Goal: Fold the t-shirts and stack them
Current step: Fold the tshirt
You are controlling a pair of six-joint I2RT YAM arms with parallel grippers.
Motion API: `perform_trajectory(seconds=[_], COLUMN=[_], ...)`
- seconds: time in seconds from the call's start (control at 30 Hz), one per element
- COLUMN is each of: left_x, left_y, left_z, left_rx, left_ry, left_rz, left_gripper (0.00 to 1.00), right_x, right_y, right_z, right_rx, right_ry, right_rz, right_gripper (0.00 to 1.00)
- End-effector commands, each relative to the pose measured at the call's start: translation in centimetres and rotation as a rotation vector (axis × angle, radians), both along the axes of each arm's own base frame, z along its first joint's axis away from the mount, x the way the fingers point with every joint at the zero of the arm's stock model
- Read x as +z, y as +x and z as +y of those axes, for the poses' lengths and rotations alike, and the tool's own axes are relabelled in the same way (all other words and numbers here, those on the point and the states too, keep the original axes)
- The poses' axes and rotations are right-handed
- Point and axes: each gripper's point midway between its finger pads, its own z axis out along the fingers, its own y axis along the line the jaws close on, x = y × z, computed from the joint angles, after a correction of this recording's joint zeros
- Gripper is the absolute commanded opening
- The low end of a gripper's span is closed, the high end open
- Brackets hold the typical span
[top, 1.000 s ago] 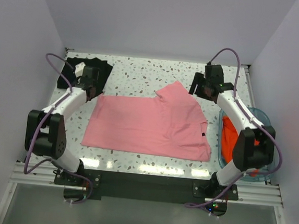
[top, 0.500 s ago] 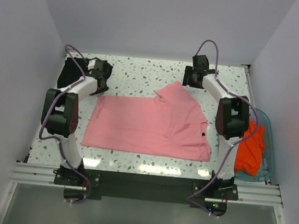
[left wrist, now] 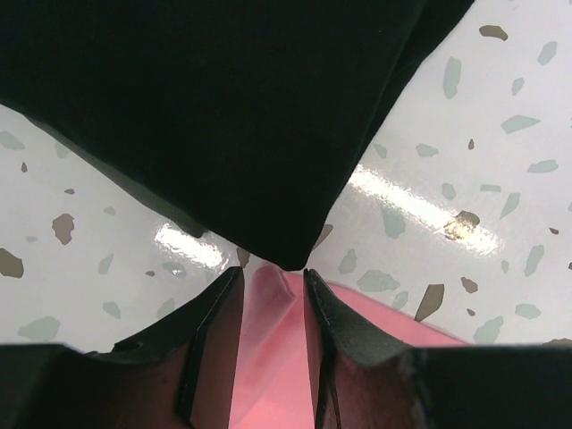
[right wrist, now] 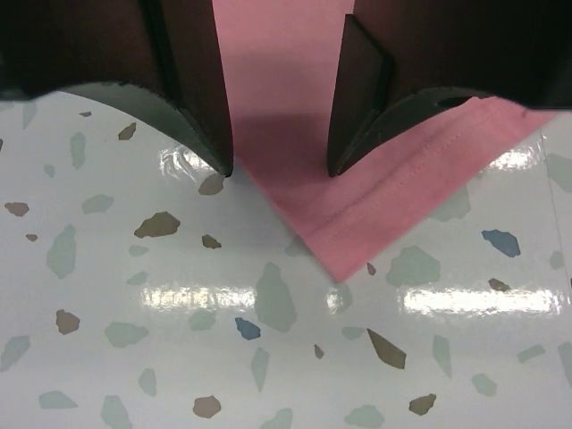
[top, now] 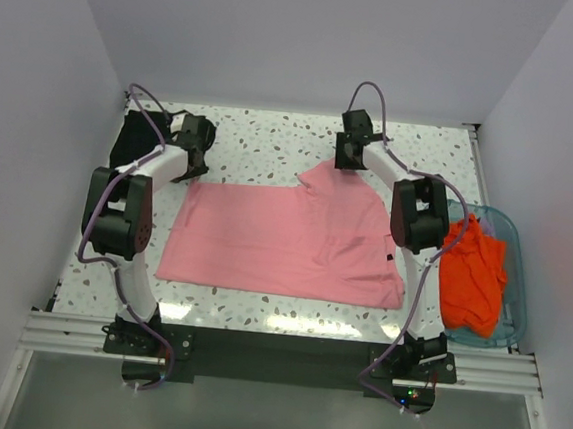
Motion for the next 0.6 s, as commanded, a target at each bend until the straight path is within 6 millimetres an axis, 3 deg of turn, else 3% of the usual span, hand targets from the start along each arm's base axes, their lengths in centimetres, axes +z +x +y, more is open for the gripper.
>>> perform_trajectory(seconds=[0.0,0.03,0.23,0.47,0.57], left_x=[1.4,1.4,1.5,1.4,1.1], left_y=[1.6,1.6,1.3,1.2,1.2], left_z=[0.4,0.4,0.5,0.2,0.0], left_rx=[-0.004,-0.004,-0.002,-0.012,-0.021], left_ry=[0.036,0.036,0.042,0.030,0.018], left_rz=[-0.047,-0.047,-0.042,-0.036,-0.026], left_gripper=[0.38,0.38,0.38,0.38,0.37], right_x=[-0.8,-1.1,0.1,2.4,2.5], right_y=[-0.2,-0.6,-1.6,-2.3,-2.9], right_z=[-0.5,-0.7,-3.5,-6.9,-8.1], right_rx=[-0.027,-0.040,-0.142,-0.229,-0.257], right_ry=[-0.074,-0.071,-0.133,-0.145,-0.160], right_rz=[0.017,0.033,0.041,0.021,0.032], right_gripper=[0.49,0.35,0.01,0.00,0.00])
